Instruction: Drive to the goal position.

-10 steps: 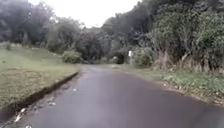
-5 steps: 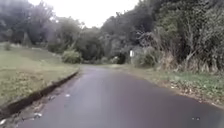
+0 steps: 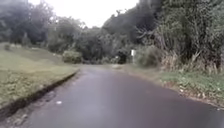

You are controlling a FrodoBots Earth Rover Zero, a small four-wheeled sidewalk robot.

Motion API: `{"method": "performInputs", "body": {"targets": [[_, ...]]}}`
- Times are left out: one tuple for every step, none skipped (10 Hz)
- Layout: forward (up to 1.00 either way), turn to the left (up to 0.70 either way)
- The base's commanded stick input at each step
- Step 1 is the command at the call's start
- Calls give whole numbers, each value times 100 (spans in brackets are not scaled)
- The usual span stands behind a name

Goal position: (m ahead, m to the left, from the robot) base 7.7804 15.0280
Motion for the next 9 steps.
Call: {"method": "performInputs", "body": {"targets": [[70,0],[70,0],[70,0],[70,0],[70,0],[70,0],[70,0],[70,0],[70,0]]}}
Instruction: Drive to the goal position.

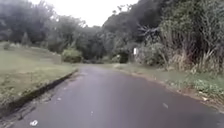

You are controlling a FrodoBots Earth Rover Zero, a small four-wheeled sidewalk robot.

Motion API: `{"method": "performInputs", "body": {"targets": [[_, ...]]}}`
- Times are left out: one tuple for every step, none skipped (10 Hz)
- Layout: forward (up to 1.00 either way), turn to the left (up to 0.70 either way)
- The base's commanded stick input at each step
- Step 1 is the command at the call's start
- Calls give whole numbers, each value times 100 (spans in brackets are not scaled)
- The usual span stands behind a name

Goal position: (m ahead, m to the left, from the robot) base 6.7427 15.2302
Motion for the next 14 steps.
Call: {"method": "performInputs", "body": {"targets": [[70,0],[70,0],[70,0],[70,0],[70,0],[70,0],[70,0],[70,0],[70,0],[70,0],[70,0],[70,0],[70,0],[70,0]]}}
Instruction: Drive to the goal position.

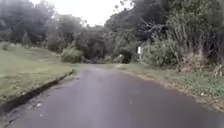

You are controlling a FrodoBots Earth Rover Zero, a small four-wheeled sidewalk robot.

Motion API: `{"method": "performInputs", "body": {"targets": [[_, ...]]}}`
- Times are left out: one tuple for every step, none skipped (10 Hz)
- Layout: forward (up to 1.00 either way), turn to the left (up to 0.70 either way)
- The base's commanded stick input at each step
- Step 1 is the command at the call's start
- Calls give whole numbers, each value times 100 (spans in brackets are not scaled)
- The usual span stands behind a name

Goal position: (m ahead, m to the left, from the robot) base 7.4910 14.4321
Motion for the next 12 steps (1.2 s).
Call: {"method": "performInputs", "body": {"targets": [[70,0],[70,0],[70,0],[70,0],[70,0],[70,0],[70,0],[70,0],[70,0],[70,0],[70,0],[70,0]]}}
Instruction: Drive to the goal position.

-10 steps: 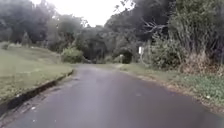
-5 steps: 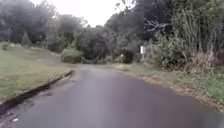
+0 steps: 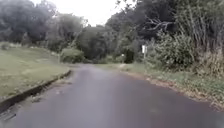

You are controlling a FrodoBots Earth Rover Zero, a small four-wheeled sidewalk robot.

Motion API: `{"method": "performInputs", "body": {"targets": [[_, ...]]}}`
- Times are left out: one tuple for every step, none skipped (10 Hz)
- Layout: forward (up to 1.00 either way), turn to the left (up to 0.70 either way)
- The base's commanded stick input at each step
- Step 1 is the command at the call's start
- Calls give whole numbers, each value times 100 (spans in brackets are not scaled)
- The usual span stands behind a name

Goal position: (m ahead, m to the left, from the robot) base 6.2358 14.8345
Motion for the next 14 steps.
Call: {"method": "performInputs", "body": {"targets": [[70,0],[70,0],[70,0],[70,0],[70,0],[70,1],[70,2],[70,2],[70,2],[70,2],[70,2],[70,2],[70,12],[70,20]]}}
